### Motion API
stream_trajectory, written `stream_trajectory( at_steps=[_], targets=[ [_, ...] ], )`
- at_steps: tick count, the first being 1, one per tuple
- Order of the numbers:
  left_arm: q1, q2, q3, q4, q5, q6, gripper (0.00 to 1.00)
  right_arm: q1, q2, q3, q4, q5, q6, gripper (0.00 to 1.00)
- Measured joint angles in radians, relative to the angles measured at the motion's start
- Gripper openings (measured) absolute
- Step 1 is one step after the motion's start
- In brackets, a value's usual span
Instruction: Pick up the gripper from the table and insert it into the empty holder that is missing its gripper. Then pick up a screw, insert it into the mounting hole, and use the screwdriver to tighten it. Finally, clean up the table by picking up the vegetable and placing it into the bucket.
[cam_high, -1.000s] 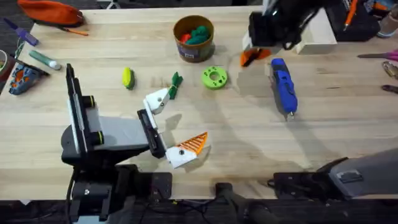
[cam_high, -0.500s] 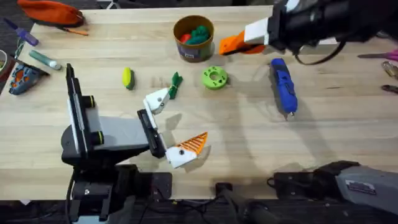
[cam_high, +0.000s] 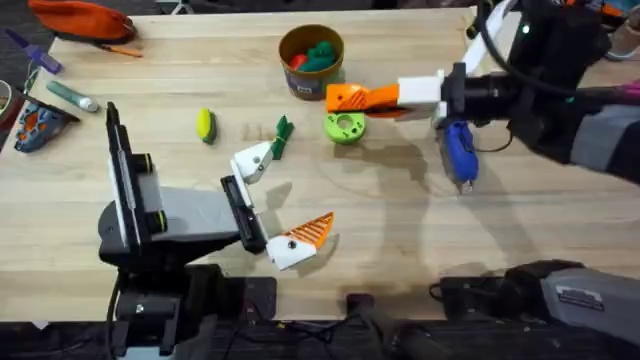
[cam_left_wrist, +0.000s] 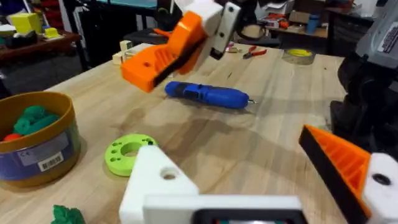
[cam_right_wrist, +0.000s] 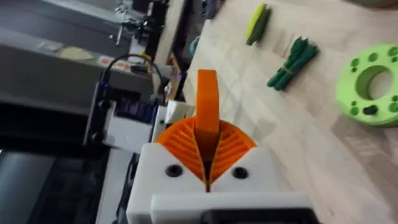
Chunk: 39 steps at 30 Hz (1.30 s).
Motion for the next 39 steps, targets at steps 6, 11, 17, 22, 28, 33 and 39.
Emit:
stream_trajectory(
  at_steps=[6, 11, 17, 22, 28, 33, 39],
  targets=[
    [0.0, 0.0, 0.0, 0.0, 0.0, 0.0, 0.986, -0.001, 0.003, -0.105, 0.209, -0.094, 0.108, 0.01],
    [0.0, 0.0, 0.0, 0.0, 0.0, 0.0, 0.985, -0.002, 0.095, -0.138, 0.248, -0.193, 0.182, 0.01],
    [0.0, 0.0, 0.0, 0.0, 0.0, 0.0, 0.986, -0.002, 0.229, -0.141, 0.311, -0.31, 0.204, 0.009],
    [0.0, 0.0, 0.0, 0.0, 0.0, 0.0, 0.986, 0.004, 0.229, -0.141, 0.319, -0.327, 0.204, 0.009],
    [0.0, 0.0, 0.0, 0.0, 0.0, 0.0, 0.987, 0.047, 0.229, -0.118, 0.318, -0.333, 0.22, 0.009],
    [0.0, 0.0, 0.0, 0.0, 0.0, 0.0, 0.986, 0.079, 0.229, -0.058, 0.318, -0.334, 0.232, 0.009],
    [0.0, 0.0, 0.0, 0.0, 0.0, 0.0, 0.986, 0.107, 0.239, 0.005, 0.317, -0.334, 0.274, 0.009]
  ],
)
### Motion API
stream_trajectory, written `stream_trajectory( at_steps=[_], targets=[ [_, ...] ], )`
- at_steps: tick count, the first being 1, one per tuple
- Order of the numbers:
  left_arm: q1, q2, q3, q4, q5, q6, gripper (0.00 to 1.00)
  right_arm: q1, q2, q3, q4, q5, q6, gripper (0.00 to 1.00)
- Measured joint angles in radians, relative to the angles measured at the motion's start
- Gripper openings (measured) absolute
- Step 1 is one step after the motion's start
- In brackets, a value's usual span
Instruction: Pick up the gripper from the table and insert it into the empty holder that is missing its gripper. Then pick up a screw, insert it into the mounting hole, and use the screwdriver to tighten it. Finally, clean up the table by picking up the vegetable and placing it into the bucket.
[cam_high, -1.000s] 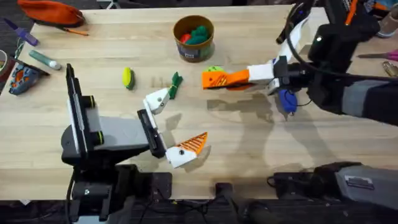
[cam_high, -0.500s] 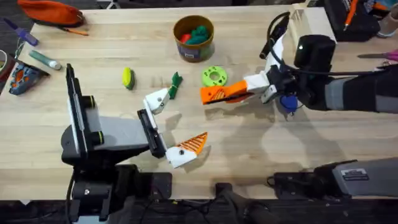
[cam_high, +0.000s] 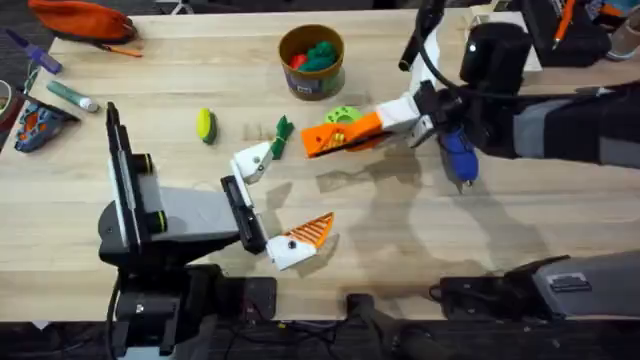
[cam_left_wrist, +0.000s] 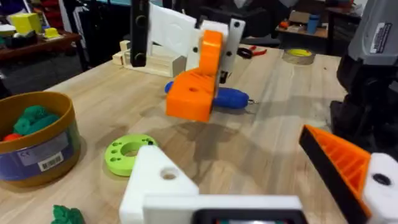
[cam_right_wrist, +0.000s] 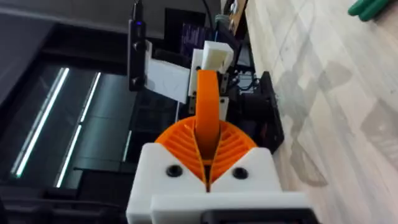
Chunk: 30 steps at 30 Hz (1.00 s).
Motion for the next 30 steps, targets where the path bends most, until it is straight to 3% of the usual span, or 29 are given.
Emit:
stream_trajectory(
  at_steps=[11, 30],
  targets=[
    [0.0, 0.0, 0.0, 0.0, 0.0, 0.0, 0.987, 0.058, 0.134, 0.033, -0.002, 0.0, 0.019, 0.009],
    [0.0, 0.0, 0.0, 0.0, 0.0, 0.0, 0.985, 0.081, 0.14, 0.037, 0.095, 0.0, -0.015, 0.009]
  ],
)
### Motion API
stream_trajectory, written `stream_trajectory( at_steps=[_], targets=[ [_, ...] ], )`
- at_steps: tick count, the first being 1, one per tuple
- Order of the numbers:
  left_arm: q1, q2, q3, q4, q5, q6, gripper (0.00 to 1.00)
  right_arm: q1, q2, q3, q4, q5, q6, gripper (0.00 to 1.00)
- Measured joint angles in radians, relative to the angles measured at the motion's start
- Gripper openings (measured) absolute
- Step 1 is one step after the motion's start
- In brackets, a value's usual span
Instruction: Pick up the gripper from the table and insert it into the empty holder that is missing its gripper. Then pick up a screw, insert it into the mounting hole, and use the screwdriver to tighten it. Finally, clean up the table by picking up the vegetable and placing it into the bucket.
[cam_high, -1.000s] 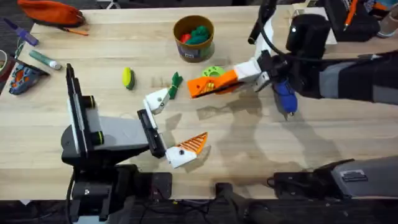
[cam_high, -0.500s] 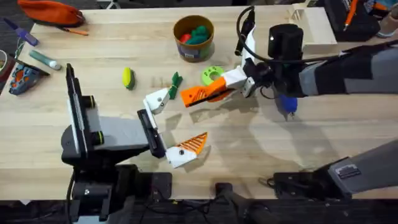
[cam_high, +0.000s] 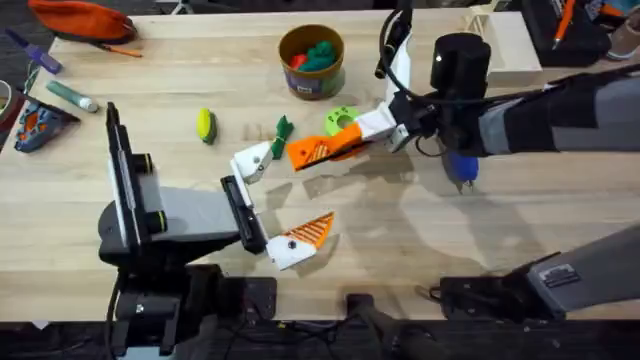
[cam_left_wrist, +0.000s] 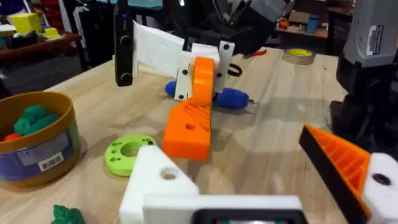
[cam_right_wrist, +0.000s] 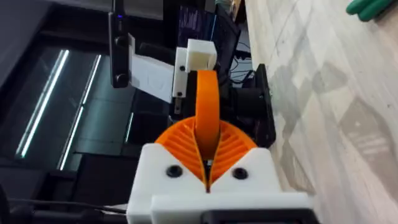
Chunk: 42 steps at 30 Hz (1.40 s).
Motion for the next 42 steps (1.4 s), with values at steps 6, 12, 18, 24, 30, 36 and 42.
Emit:
stream_trajectory(
  at_steps=[6, 12, 18, 24, 30, 36, 42],
  targets=[
    [0.0, 0.0, 0.0, 0.0, 0.0, 0.0, 0.986, 0.023, 0.0, 0.0, 0.0, 0.0, 0.0, 0.009],
    [0.0, 0.0, 0.0, 0.0, 0.0, 0.0, 0.986, 0.042, 0.0, 0.014, 0.0, 0.0, 0.014, 0.009],
    [0.0, 0.0, 0.0, 0.0, 0.0, 0.0, 0.986, 0.061, 0.0, 0.032, 0.0, 0.0, 0.013, 0.009],
    [0.0, 0.0, 0.0, 0.0, 0.0, 0.0, 0.986, 0.064, 0.0, 0.032, 0.0, 0.0, 0.013, 0.009],
    [0.0, 0.0, 0.0, 0.0, 0.0, 0.0, 0.985, 0.072, 0.0, 0.032, 0.0, 0.0, 0.014, 0.009],
    [0.0, 0.0, 0.0, 0.0, 0.0, 0.0, 0.985, 0.072, 0.0, 0.032, 0.0, 0.0, 0.014, 0.009],
    [0.0, 0.0, 0.0, 0.0, 0.0, 0.0, 0.986, 0.076, 0.037, 0.044, -0.001, 0.0, 0.021, 0.009]
  ],
)
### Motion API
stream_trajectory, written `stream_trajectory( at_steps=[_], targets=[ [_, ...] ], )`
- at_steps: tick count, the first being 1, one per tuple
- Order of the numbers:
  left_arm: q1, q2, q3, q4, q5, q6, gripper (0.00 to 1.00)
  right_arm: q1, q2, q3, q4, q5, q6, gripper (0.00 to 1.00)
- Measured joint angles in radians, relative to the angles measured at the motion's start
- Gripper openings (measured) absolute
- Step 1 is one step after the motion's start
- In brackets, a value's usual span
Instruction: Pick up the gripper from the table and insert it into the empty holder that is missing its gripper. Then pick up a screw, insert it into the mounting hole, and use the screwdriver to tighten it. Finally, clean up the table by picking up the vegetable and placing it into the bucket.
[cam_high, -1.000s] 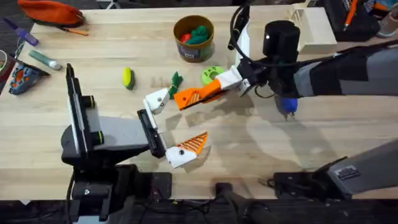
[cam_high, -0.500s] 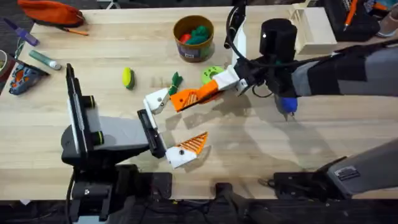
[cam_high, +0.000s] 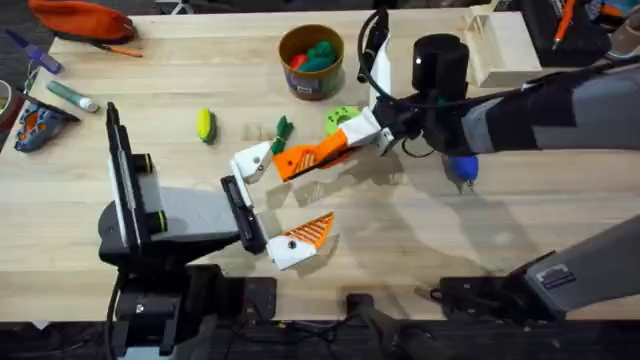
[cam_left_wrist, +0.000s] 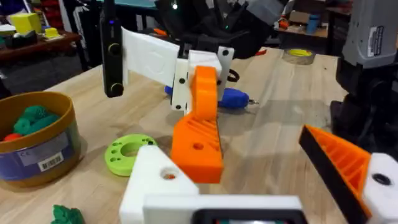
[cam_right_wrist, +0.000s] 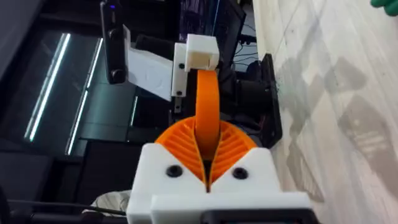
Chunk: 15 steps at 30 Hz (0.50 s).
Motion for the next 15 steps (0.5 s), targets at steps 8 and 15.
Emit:
stream_trajectory(
  at_steps=[8, 15],
  targets=[
    [0.0, 0.0, 0.0, 0.0, 0.0, 0.0, 0.986, 0.003, 0.001, 0.022, 0.002, 0.0, 0.011, 0.009],
    [0.0, 0.0, 0.0, 0.0, 0.0, 0.0, 0.986, 0.019, 0.001, 0.031, 0.002, 0.0, 0.016, 0.009]
  ],
)
